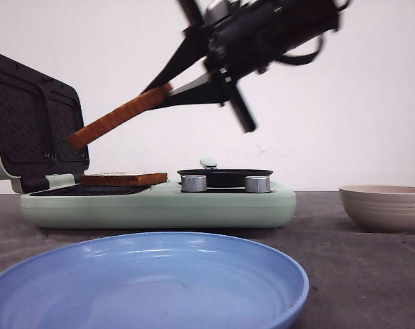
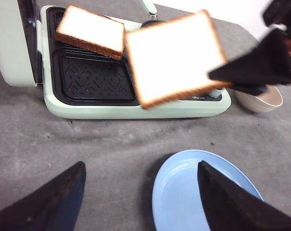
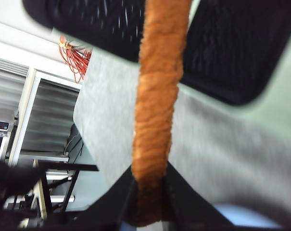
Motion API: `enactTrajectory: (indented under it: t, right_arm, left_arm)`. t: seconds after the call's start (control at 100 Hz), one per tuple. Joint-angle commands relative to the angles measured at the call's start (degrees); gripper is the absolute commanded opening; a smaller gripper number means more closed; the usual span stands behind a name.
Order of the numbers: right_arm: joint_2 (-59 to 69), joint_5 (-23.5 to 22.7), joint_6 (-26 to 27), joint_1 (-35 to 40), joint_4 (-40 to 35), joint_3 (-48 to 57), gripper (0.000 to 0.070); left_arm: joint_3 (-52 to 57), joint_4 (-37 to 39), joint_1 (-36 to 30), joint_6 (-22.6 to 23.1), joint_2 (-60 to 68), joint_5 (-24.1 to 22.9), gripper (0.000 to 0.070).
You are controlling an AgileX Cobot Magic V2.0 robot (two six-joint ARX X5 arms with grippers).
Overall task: Make breakfast with bread and shrimp
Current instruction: 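Carry the bread with the right gripper over the press plate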
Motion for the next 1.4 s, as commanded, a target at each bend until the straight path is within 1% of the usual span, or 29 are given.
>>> enactTrajectory:
  t: [0.0,0.18,0.35,0.61,0.68,0.89,0.99,1.09,1.23,1.39]
  right_arm:
    - [3.7,-0.4,1.5,0.3,0.8,3.8,0.0]
    - [10.8,-1.4,5.0,0.5,0.8,10.8,0.0]
    - [15.1,-1.5,7.9,1.3,0.8,14.9,0.0]
    - [18.5,-1.2,11.5,2.3,2.1,16.2,0.0]
    - [19.3,-0.3,12.6,2.7,2.7,16.2,0.0]
    - [19.3,4.5,12.6,3.7,1.8,16.2,0.0]
    - [19.3,4.9,12.3,3.7,1.0,16.2,0.0]
    - [19.3,7.0,11.2,3.7,-0.7,16.2,0.0]
    - [19.3,8.9,10.7,3.7,-1.0,16.2,0.0]
    - [19.3,9.3,10.8,3.7,-0.9,16.2,0.0]
  left_arm:
    - [0.2,1.0,-0.1,0.8,-0.1,-0.1,0.0395]
    - [0.2,1.1,-0.1,0.8,-0.1,-0.1,0.0395]
    - [0.2,1.1,-0.1,1.0,-0.1,-0.1,0.0395]
    - [0.2,1.9,-0.1,1.0,-0.1,-0.1,0.0395]
    - [0.2,2.0,-0.1,1.0,-0.1,-0.1,0.0395]
    - [0.2,1.9,-0.1,1.0,-0.1,-0.1,0.0395]
    - [0.2,1.9,-0.1,1.0,-0.1,-0.1,0.0395]
    - [0.2,2.0,-0.1,1.0,-0.1,-0.1,0.0395]
    - [0.2,1.9,-0.1,1.0,-0.1,-0.1,0.0395]
    - [0.2,1.9,-0.1,1.0,-0.1,-0.1,0.0395]
